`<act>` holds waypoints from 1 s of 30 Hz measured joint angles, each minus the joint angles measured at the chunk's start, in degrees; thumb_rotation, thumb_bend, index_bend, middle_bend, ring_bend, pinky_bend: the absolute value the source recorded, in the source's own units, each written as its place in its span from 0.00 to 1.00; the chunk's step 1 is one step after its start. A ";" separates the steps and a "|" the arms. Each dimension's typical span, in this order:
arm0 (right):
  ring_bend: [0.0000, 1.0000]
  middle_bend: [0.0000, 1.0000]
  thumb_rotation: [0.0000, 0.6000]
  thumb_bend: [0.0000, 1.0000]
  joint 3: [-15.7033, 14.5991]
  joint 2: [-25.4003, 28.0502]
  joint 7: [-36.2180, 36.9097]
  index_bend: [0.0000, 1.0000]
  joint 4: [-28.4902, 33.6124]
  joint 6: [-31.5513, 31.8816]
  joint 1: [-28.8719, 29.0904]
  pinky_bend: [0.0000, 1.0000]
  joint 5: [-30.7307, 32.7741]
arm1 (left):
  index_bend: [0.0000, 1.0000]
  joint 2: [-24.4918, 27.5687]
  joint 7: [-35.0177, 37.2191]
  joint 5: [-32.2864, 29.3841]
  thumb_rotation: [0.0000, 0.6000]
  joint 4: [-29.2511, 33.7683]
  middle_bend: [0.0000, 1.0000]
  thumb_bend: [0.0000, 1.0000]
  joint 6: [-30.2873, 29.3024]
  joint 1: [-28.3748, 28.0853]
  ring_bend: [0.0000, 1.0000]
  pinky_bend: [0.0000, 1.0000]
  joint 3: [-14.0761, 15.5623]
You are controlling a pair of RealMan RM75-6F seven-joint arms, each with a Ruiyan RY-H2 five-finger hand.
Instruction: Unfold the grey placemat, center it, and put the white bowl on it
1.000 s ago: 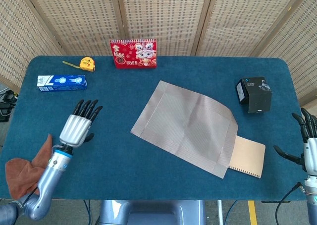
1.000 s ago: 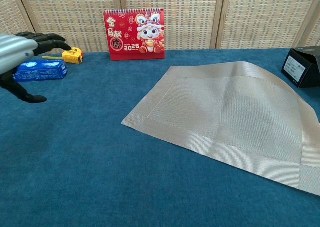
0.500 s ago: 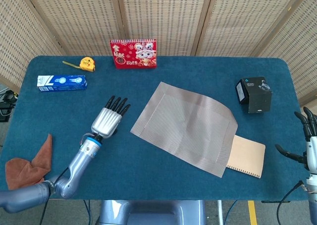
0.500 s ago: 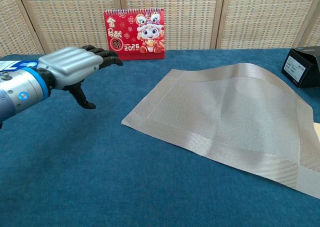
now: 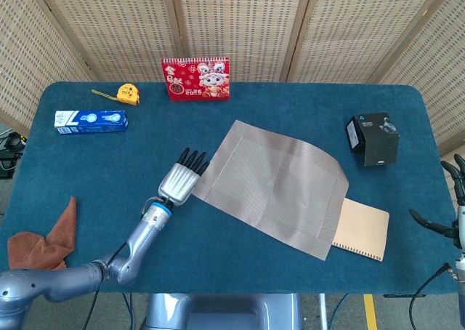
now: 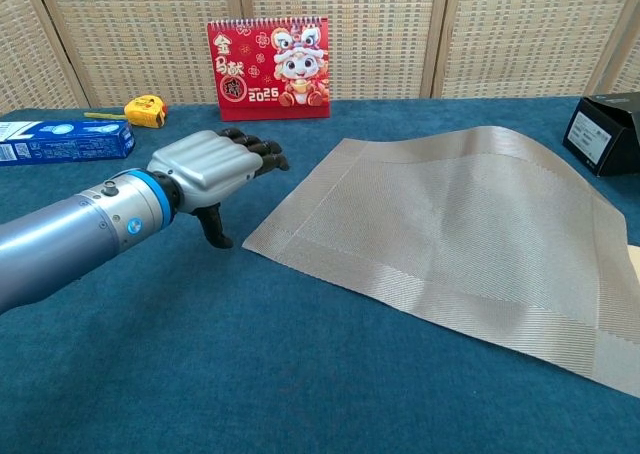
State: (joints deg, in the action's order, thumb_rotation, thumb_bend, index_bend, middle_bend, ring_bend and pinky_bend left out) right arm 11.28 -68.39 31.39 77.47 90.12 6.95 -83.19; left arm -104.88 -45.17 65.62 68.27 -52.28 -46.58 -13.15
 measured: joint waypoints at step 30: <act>0.00 0.00 1.00 0.20 0.31 0.12 2.49 0.14 -0.12 -0.30 -0.15 0.00 -0.27 | 0.23 -11.37 -0.81 -0.13 1.00 -13.49 0.00 0.61 -3.88 -4.43 0.00 0.00 1.21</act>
State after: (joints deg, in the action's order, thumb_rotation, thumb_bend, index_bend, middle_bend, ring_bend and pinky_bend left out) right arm 11.59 -68.27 33.88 77.35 89.82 6.79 -83.46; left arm -116.25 -45.98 65.49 54.78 -56.16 -51.01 -11.93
